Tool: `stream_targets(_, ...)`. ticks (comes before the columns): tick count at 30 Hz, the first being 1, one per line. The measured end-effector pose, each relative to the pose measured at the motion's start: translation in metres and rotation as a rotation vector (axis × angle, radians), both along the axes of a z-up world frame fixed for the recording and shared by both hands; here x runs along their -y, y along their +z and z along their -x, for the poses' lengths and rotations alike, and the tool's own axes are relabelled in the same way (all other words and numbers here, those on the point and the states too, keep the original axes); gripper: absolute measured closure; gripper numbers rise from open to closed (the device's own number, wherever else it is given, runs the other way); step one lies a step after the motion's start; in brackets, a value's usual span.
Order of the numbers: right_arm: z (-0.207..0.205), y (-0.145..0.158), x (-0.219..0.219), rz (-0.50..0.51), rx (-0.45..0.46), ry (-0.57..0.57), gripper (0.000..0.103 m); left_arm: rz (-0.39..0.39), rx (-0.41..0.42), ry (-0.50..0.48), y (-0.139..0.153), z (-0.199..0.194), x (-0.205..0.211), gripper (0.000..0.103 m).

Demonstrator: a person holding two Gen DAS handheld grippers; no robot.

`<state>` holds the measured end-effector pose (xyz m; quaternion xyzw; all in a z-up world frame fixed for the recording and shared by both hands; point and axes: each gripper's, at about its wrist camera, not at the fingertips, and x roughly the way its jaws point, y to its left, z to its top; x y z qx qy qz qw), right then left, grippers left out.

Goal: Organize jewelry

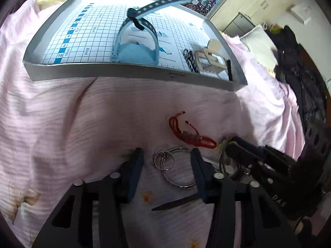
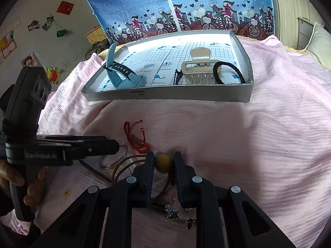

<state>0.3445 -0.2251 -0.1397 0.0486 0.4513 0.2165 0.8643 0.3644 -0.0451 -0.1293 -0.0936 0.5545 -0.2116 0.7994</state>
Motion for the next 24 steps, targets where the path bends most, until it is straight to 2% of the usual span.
stream_targets(1,0.000,0.000,0.000,0.000,-0.001,0.000,0.085,-0.007,-0.003,0.001,-0.001,-0.001,0.001,0.077)
stream_targets(4,0.000,0.000,0.000,0.000,-0.001,0.000,0.085,0.000,-0.018,0.009,-0.005,-0.003,-0.003,0.086)
stream_targets(8,0.000,0.000,0.001,-0.005,0.000,0.002,0.085,0.035,-0.016,0.013,-0.002,-0.002,-0.009,0.086)
stream_targets(12,0.002,0.001,0.004,-0.030,0.014,0.001,0.085,0.091,-0.009,0.058,0.004,-0.001,-0.017,0.087)
stream_targets(15,0.003,0.004,0.007,-0.046,0.031,-0.010,0.085,0.126,0.018,0.082,0.013,0.001,-0.022,0.087)
stream_targets(20,0.005,0.015,0.014,-0.071,0.077,-0.038,0.085,0.128,0.068,0.088,0.031,0.004,-0.023,0.087)
stream_targets(24,0.005,0.020,0.019,-0.084,0.103,-0.063,0.085,0.169,0.121,0.123,0.045,0.007,-0.028,0.087)
